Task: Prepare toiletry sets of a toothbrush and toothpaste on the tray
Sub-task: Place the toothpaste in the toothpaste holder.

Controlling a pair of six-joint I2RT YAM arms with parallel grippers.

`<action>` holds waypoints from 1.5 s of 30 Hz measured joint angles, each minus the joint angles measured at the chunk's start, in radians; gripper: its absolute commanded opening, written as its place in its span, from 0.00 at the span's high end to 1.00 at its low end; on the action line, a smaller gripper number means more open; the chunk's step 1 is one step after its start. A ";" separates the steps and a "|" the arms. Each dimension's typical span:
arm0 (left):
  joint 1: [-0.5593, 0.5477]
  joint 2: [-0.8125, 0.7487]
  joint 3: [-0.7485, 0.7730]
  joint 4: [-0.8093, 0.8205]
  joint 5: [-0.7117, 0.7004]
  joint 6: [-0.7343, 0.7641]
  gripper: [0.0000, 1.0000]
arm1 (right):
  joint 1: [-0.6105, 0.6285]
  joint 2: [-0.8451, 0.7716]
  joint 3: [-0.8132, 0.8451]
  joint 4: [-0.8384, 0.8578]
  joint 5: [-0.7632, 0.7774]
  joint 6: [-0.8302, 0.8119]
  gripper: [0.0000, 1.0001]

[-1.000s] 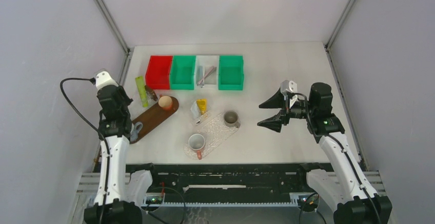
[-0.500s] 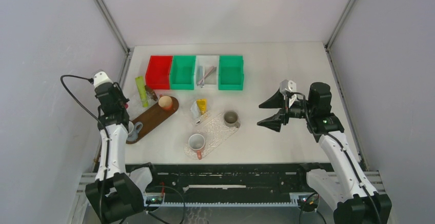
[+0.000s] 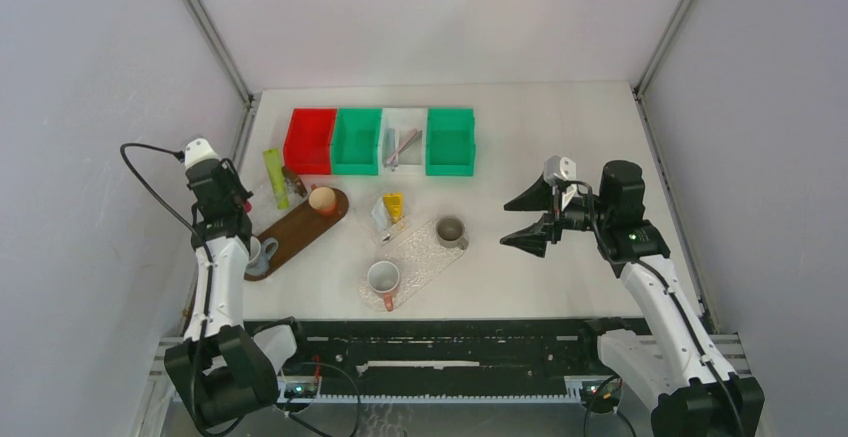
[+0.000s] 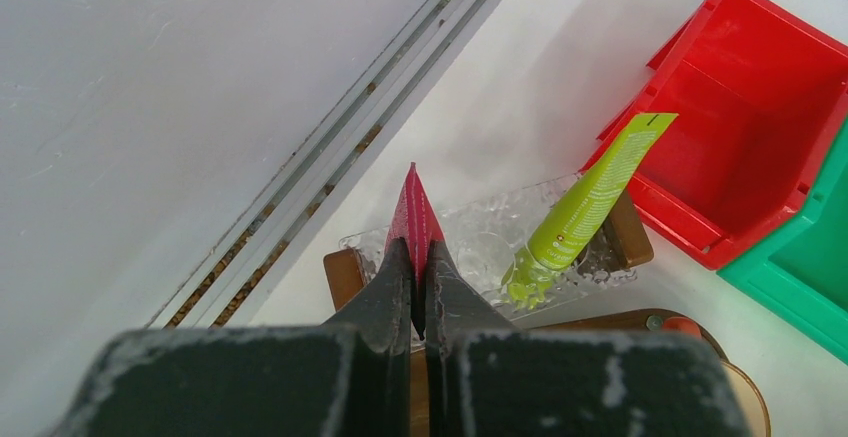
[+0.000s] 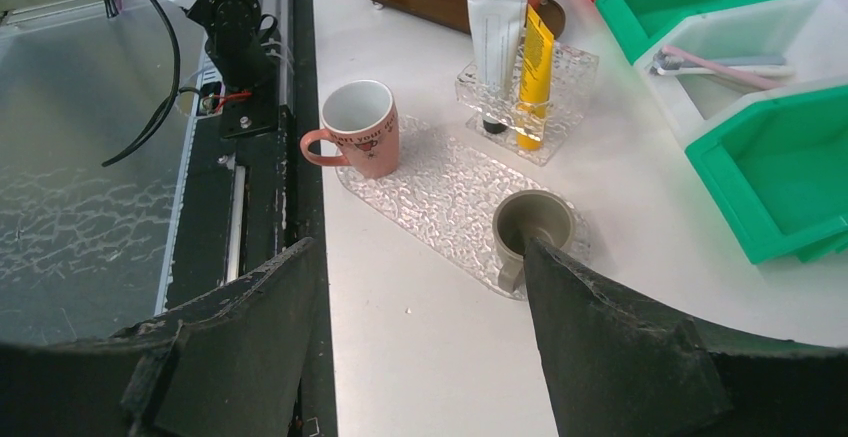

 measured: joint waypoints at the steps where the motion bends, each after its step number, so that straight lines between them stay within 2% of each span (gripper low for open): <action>1: 0.000 -0.001 0.000 0.000 -0.001 0.000 1.00 | 0.001 0.000 0.000 0.000 0.001 0.000 0.18; 17: 0.000 -0.037 -0.019 -0.058 0.000 0.003 1.00 | 0.008 0.000 0.000 -0.002 0.004 -0.004 0.18; 26: 0.001 0.100 -0.014 -0.040 0.020 0.025 0.99 | 0.008 0.000 0.000 -0.006 0.006 -0.005 0.18; 28: 0.002 0.132 -0.007 -0.023 0.026 0.033 0.94 | 0.008 0.000 0.000 -0.006 0.006 -0.006 0.18; 35: 0.006 0.216 0.052 -0.021 0.051 0.056 0.60 | 0.008 0.000 0.000 -0.006 0.006 -0.009 0.18; 45: 0.007 0.153 0.052 -0.045 0.068 0.056 0.36 | 0.010 0.000 0.000 -0.007 0.007 -0.015 0.18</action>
